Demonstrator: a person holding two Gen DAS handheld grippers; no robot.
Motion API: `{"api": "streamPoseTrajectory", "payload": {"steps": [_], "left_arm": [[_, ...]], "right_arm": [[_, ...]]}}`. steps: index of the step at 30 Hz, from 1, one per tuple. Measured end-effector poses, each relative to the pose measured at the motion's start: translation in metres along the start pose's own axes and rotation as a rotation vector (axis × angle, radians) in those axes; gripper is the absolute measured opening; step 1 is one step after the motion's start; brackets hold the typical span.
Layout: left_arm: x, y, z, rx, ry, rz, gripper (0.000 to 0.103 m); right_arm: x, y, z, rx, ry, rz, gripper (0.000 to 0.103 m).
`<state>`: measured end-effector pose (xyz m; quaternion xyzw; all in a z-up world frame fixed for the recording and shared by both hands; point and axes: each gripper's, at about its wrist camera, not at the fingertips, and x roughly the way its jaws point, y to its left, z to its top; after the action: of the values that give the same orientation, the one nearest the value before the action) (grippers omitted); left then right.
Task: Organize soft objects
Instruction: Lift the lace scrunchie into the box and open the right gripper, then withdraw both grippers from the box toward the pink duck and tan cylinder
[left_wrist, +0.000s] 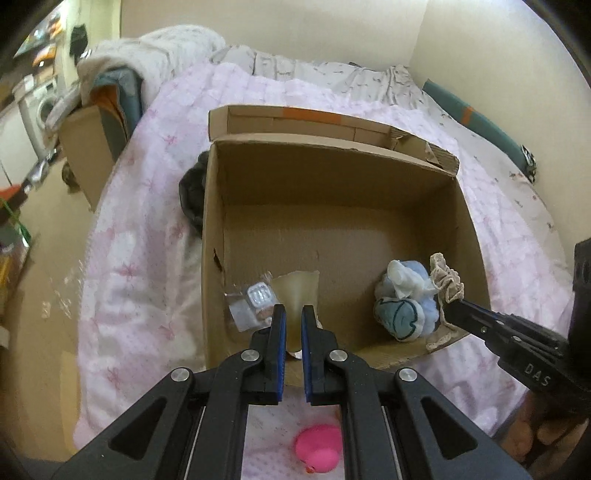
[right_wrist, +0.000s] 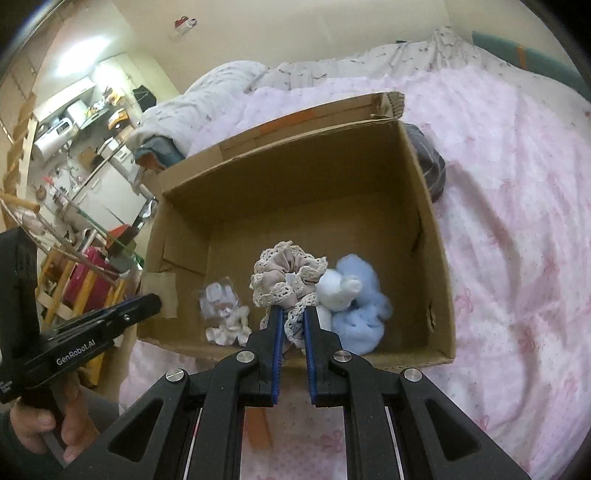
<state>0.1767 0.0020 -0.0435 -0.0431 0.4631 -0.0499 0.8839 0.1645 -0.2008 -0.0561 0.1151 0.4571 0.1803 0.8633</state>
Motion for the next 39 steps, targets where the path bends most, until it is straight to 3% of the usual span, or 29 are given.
{"api": "streamPoseTrajectory", "payload": {"steps": [15,26,37,38,39], "left_arm": [[0.010,-0.001,-0.006,0.010,0.017,0.022,0.009],[0.009,0.001,-0.007,0.012,0.006,0.037,0.010],[0.010,-0.002,-0.007,0.016,0.023,0.035,0.022],[0.009,-0.001,-0.007,0.011,0.025,0.029,0.027],[0.009,-0.001,-0.007,0.007,0.024,0.027,0.036]], "right_arm": [[0.019,0.021,-0.013,-0.099,0.062,-0.038,0.013],[0.014,0.013,-0.009,-0.061,0.043,-0.016,0.013],[0.015,0.001,-0.008,0.018,0.060,0.015,0.018],[0.013,0.001,-0.007,0.021,0.053,0.027,0.022],[0.012,0.001,-0.007,0.027,0.047,0.045,0.033]]}}
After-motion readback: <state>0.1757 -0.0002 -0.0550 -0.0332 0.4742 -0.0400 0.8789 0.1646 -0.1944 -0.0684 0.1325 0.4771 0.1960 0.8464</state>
